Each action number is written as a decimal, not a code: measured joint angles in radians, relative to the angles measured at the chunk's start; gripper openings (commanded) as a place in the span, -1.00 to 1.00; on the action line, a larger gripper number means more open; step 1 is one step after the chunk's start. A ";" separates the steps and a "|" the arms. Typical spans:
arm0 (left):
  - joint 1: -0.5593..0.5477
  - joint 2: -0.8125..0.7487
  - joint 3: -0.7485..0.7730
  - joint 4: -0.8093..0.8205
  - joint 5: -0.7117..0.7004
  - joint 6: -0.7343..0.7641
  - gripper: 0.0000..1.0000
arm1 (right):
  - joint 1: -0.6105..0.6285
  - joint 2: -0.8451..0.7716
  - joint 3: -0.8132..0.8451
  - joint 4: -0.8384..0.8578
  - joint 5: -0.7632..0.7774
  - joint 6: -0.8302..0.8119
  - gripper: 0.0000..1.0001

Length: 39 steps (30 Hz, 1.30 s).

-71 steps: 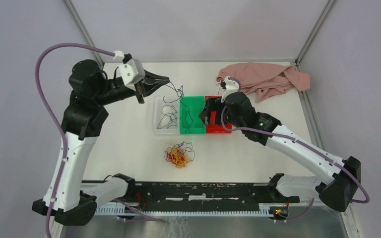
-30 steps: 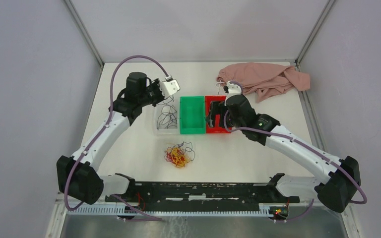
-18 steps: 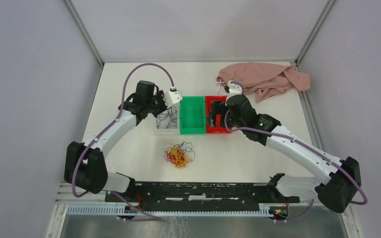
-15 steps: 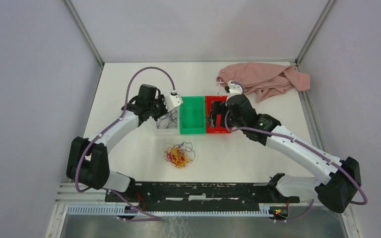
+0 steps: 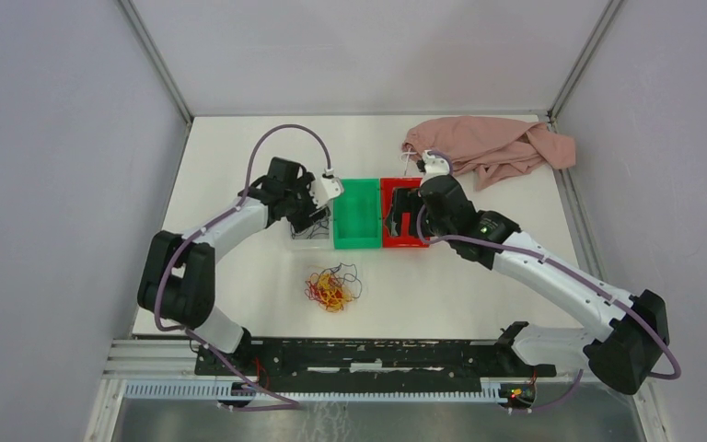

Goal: Untangle the cables
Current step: Place the cable in the bin.

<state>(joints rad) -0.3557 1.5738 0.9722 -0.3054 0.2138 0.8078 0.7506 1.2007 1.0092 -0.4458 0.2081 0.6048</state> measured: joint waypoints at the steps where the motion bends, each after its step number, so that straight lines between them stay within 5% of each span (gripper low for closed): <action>1: 0.000 -0.002 0.013 -0.013 0.002 0.000 0.62 | 0.000 0.002 0.002 -0.002 0.000 0.000 0.78; 7: 0.001 -0.070 0.102 -0.111 0.036 0.002 1.00 | 0.000 0.018 0.023 -0.019 -0.014 0.001 0.77; 14: 0.006 -0.162 0.262 -0.280 0.108 0.008 0.99 | 0.000 0.048 0.018 0.013 -0.132 0.030 0.70; 27: 0.008 -0.368 0.274 -0.462 0.196 -0.058 0.99 | 0.056 0.385 -0.085 0.247 -0.422 0.124 0.45; 31: 0.008 -0.431 0.274 -0.470 0.223 -0.083 0.99 | 0.063 0.470 -0.069 0.287 -0.455 0.124 0.18; 39: 0.008 -0.469 0.254 -0.466 0.237 -0.144 0.99 | 0.063 0.505 -0.041 0.354 -0.478 0.127 -0.69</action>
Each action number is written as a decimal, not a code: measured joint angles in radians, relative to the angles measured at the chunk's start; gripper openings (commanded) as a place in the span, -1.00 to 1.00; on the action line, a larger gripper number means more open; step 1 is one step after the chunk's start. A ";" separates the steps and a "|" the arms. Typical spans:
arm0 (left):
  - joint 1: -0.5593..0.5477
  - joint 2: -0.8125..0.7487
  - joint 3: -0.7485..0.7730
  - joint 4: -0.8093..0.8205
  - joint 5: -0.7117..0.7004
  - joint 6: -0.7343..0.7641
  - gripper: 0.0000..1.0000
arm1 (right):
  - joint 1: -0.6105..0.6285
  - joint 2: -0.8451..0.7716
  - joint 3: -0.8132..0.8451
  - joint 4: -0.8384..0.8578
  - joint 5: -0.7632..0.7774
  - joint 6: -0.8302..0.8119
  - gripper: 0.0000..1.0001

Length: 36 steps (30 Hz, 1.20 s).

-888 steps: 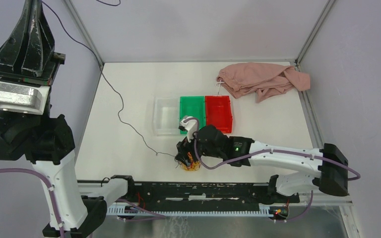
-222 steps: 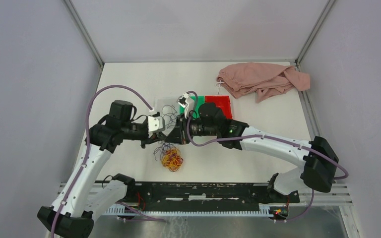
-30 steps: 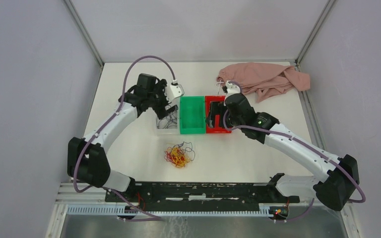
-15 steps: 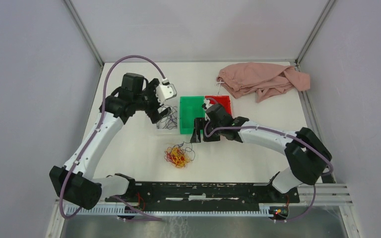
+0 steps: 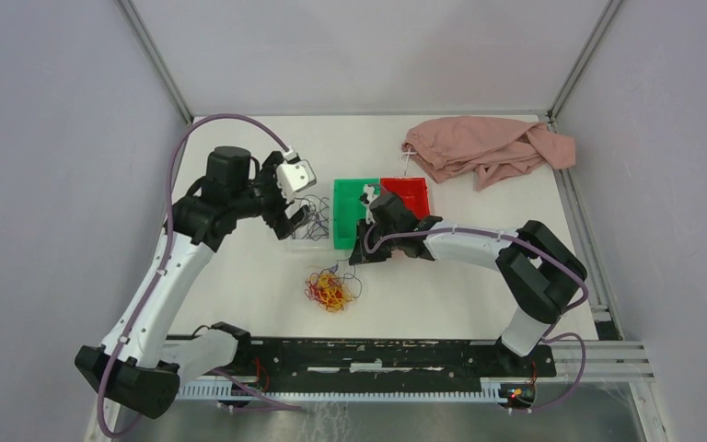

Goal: Untangle the cables
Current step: Untie the cable.

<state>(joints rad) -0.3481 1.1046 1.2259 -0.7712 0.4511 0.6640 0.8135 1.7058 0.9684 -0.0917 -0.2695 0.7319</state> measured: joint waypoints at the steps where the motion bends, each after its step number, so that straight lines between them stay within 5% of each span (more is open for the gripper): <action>1: 0.000 -0.019 -0.013 0.000 0.000 -0.003 0.99 | 0.000 -0.002 0.001 0.007 -0.003 0.001 -0.80; 4: 0.000 -0.056 -0.045 -0.005 0.008 -0.011 0.99 | 0.000 -0.018 0.010 0.008 -0.012 0.002 -0.99; 16: 0.000 -0.137 -0.150 -0.067 0.122 -0.005 0.99 | 0.002 -0.187 0.087 -0.040 -0.038 -0.016 -1.00; 36: 0.000 -0.242 -0.137 -0.101 0.315 0.120 0.62 | 0.138 -0.293 0.315 -0.069 -0.156 -0.019 -0.97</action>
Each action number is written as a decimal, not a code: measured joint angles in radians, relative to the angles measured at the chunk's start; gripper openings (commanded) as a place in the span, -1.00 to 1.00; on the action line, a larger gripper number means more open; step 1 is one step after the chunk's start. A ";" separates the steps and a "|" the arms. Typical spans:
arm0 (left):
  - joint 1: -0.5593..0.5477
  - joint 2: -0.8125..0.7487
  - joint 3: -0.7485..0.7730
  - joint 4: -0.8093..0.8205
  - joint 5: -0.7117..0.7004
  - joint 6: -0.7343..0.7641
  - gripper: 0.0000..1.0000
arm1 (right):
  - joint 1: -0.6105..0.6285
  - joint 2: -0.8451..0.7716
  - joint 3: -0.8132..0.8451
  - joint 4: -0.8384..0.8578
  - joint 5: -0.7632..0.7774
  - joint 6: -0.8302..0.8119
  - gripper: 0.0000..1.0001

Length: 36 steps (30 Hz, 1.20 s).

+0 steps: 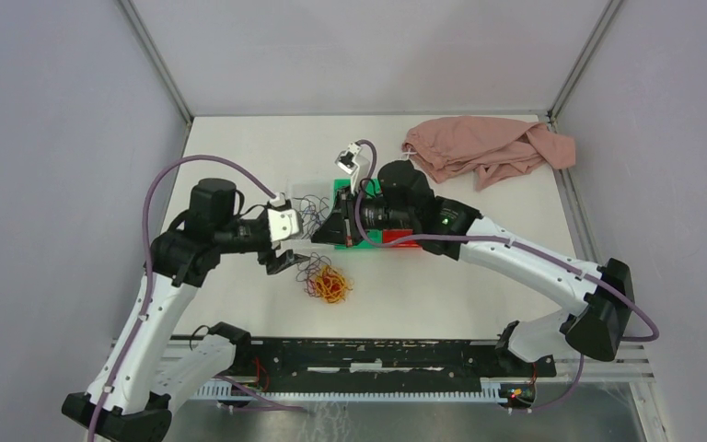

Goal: Untangle the cables
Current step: Untie the cable.

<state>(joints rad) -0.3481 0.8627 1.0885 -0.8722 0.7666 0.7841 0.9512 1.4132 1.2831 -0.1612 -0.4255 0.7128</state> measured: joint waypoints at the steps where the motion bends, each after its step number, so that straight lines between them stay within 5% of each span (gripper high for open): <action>1: 0.000 0.000 0.002 -0.021 0.005 0.022 0.64 | 0.003 0.000 0.005 -0.007 0.002 -0.002 -0.83; 4: 0.000 0.000 0.000 -0.075 0.001 0.074 0.71 | 0.006 0.000 0.005 -0.045 0.038 -0.020 -0.05; 7: 0.000 -0.017 -0.032 -0.094 -0.013 0.119 0.74 | 0.007 0.000 0.002 -0.114 0.111 -0.065 0.21; 27: 0.000 0.084 -0.434 -0.042 -0.240 0.333 0.55 | -0.017 -0.009 -0.198 -0.184 0.289 -0.109 0.18; 36: 0.000 0.167 -0.486 0.118 -0.296 0.362 0.07 | -0.020 -0.018 -0.220 -0.147 0.295 -0.089 0.07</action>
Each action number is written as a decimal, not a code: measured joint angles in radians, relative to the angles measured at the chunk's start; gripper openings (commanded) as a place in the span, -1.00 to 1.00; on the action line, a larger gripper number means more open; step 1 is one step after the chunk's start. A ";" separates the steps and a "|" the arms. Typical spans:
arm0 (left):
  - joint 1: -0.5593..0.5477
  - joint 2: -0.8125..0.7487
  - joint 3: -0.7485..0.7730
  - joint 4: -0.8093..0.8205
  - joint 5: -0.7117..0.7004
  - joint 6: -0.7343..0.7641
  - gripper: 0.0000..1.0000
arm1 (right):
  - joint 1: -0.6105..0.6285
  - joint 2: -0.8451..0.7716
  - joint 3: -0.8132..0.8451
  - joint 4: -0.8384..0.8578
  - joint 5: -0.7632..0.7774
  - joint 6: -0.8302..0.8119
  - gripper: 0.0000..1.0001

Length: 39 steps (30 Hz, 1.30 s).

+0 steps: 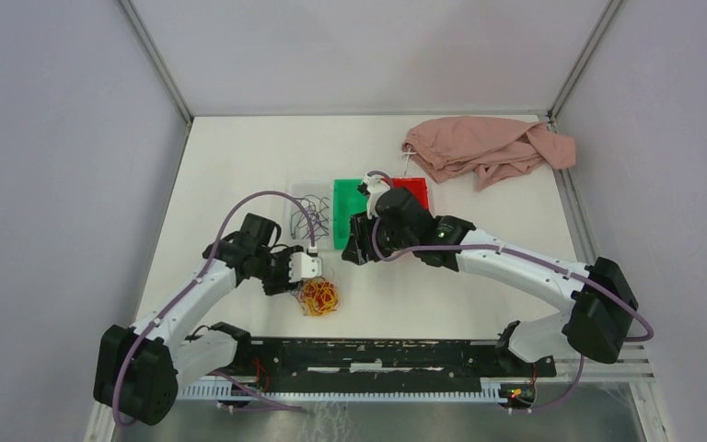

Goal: Untangle the cables
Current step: Untie the cable.

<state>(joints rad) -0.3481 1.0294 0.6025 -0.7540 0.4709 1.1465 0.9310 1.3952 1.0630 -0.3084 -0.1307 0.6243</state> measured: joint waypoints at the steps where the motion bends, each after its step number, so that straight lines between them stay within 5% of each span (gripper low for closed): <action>1: 0.000 0.010 0.000 0.013 -0.001 0.002 -0.01 | -0.001 0.000 -0.002 0.002 0.000 0.004 0.05; 6: 0.000 0.037 0.000 0.057 0.000 0.004 -0.90 | -0.004 -0.002 -0.013 0.017 0.000 0.019 0.01; 7: 0.000 0.037 0.000 0.059 0.001 0.004 -0.93 | -0.005 -0.002 -0.015 0.020 -0.002 0.025 0.02; 15: 0.000 -0.066 0.151 -0.070 0.017 0.004 -0.94 | -0.016 0.003 -0.016 0.067 -0.031 0.057 0.53; 26: -0.003 -0.293 0.386 -0.134 0.207 0.002 -0.94 | -0.011 0.042 0.006 0.176 -0.121 0.086 0.70; 39: -0.003 -0.325 0.488 -0.139 0.248 0.003 -0.94 | 0.037 0.115 0.071 0.243 -0.131 0.098 0.74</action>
<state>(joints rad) -0.3511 0.7044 1.0904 -0.8928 0.7189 1.1496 0.9684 1.5101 1.1343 -0.0650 -0.2619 0.7219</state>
